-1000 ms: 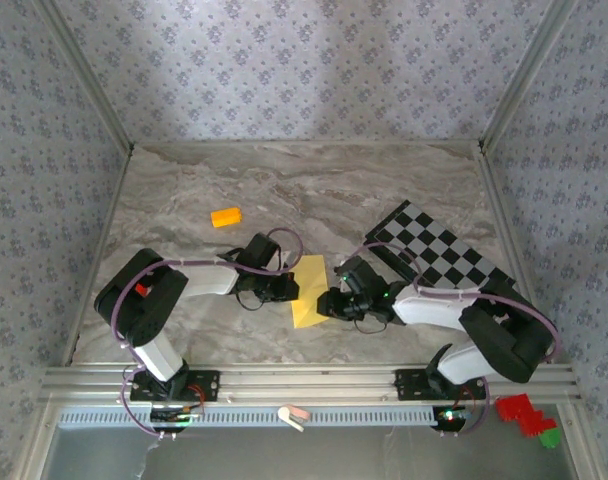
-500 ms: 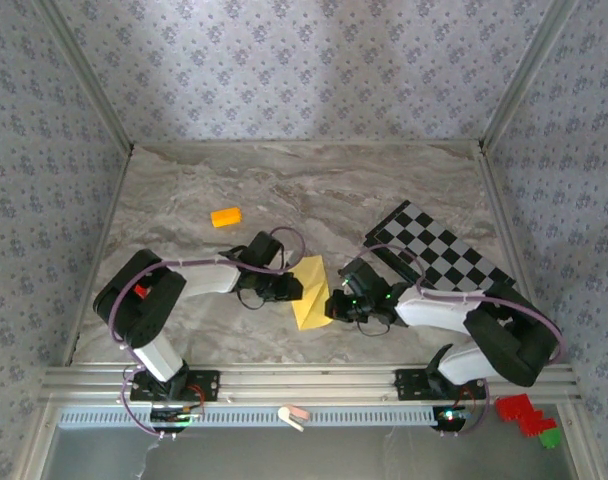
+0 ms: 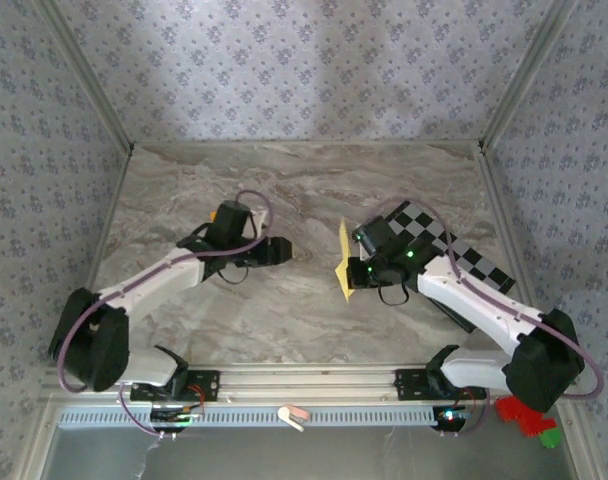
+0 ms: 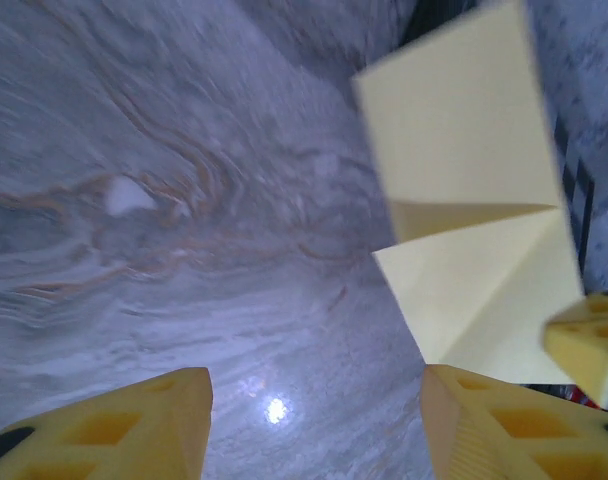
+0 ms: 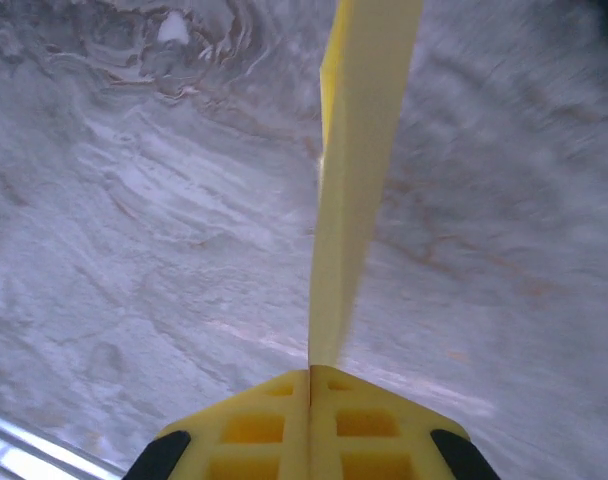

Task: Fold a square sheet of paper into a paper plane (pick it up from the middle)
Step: Turn over the paper at the center of the table.

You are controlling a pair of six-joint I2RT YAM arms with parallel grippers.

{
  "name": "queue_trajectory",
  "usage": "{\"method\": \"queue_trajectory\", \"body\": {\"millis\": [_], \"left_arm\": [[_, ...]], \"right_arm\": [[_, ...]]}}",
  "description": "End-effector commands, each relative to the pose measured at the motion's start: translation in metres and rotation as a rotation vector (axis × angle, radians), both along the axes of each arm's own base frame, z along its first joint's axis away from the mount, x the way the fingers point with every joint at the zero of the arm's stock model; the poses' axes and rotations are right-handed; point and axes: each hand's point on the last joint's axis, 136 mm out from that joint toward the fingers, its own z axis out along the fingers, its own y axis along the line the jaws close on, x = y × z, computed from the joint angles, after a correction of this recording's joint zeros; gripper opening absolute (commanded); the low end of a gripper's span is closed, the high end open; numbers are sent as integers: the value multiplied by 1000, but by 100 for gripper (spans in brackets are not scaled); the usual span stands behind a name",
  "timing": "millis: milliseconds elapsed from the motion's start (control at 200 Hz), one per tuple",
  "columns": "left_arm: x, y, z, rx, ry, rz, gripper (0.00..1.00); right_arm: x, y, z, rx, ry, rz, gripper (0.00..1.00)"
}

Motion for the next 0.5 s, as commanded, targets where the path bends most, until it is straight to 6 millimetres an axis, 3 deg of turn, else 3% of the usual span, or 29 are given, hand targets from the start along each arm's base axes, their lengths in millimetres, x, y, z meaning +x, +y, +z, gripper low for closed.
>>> {"method": "queue_trajectory", "body": {"millis": [0, 70, 125, 290, 495], "left_arm": [[-3, 29, -3, 29, 14, 59, 57], [-3, 42, -6, 18, 15, 101, 57], [-3, 53, -10, 12, 24, 142, 57], [-1, 77, -20, 6, 64, 213, 56], [-5, 87, -24, 19, 82, 236, 56]], "right_arm": [[-22, -43, 6, -371, 19, 101, 0], [-25, -36, 6, -481, 19, 156, 0], [-23, -18, 8, -516, 6, 192, 0], [-35, 27, -24, -616, 32, 294, 0], [-53, 73, -60, -597, 76, 380, 3]]}}
